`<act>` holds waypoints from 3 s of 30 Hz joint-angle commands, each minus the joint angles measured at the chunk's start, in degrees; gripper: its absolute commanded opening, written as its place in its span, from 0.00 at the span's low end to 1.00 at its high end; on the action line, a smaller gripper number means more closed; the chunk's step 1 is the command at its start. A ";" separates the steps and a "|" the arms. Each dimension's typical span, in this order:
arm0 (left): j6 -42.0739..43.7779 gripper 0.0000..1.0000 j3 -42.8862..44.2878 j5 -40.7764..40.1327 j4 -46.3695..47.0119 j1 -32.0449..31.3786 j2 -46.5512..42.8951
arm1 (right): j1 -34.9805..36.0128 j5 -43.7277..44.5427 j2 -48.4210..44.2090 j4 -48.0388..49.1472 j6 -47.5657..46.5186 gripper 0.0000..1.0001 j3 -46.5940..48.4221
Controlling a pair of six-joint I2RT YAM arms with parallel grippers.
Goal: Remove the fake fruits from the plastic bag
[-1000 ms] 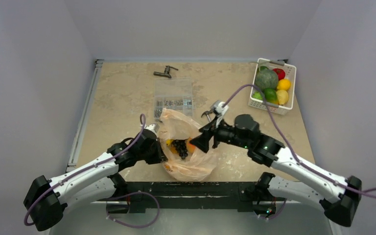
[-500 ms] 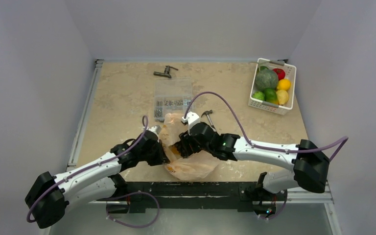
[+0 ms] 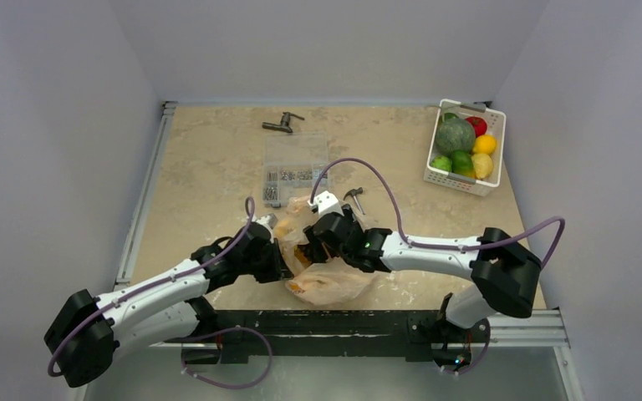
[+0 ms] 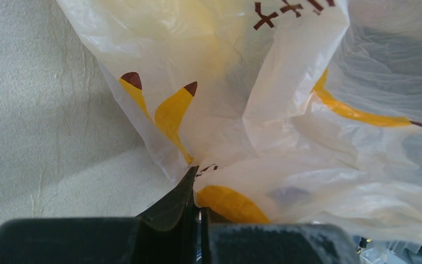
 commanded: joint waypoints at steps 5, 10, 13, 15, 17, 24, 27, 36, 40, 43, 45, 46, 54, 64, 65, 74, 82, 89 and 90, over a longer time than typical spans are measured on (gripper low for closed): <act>-0.50 0.00 -0.08 0.58 2.22 -0.26 0.39 | 0.28 -0.55 2.77 1.12 2.43 0.80 -0.18; -0.49 0.00 0.20 0.52 1.79 -0.26 0.33 | 0.28 2.26 5.58 0.58 2.27 0.78 1.05; -0.40 0.00 0.17 0.22 1.42 -0.26 -0.07 | 0.28 2.87 6.59 1.00 2.28 0.75 1.18; -0.53 0.00 0.19 -0.16 0.98 -0.26 -0.30 | 0.41 3.64 6.79 0.63 2.35 0.74 1.34; -0.72 0.00 0.03 0.07 0.91 -0.26 -0.74 | 0.54 3.38 6.35 0.76 2.49 0.71 1.26; -1.03 0.00 0.00 -0.30 0.45 -0.26 -1.09 | 0.72 -9.24 -0.87 6.35 3.63 0.51 -0.11; -0.68 0.00 0.36 -0.98 -0.47 -0.26 -1.84 | 0.70 -17.28 -6.02 12.64 4.50 0.46 -2.39; 0.15 0.00 2.39 -3.33 -3.78 -0.30 -3.79 | 0.70 -29.99 -14.75 22.70 12.12 0.15 -6.52; 0.11 0.00 1.90 -3.49 -3.92 -0.26 -3.96 | 0.64 -28.25 -19.49 19.79 10.76 0.00 -6.67; -0.49 0.00 0.78 -3.87 -3.65 -0.30 -4.14 | 0.63 -27.21 -25.36 18.13 7.11 0.00 -6.46; -0.83 0.00 0.52 -3.57 -3.04 -0.26 -4.27 | 0.71 -19.07 -30.64 15.23 4.33 0.00 -6.71; -0.78 0.00 0.68 -3.33 -2.70 -0.32 -4.29 | 0.72 -14.27 -33.41 13.93 4.32 0.00 -7.79; 0.37 0.00 1.78 -2.62 -2.50 -0.26 -3.06 | 0.21 22.15 -44.97 9.93 -0.35 0.00 -10.32; 1.22 0.00 2.05 -1.18 -2.01 -0.27 -2.06 | -35.84 12.97 -22.53 8.89 -2.51 0.00 4.47; 1.30 0.00 2.13 -1.14 -2.21 -0.26 -2.05 | -39.19 12.24 -19.80 8.18 -1.32 0.00 6.58; 3.13 0.00 4.01 0.52 -1.95 -0.26 -0.98 | -59.48 7.27 4.56 6.90 -0.59 0.00 24.62; 3.85 0.00 3.86 0.72 -2.16 -0.26 -2.93 | -68.03 7.15 14.00 4.28 -3.07 0.00 30.36; 4.91 0.00 3.95 0.78 -2.06 -0.28 -3.03 | -70.88 1.67 19.75 3.00 -1.22 0.21 31.86; 5.15 0.00 4.02 0.65 -2.18 -0.26 -2.79 | -71.15 1.49 20.41 3.52 -1.64 0.26 31.99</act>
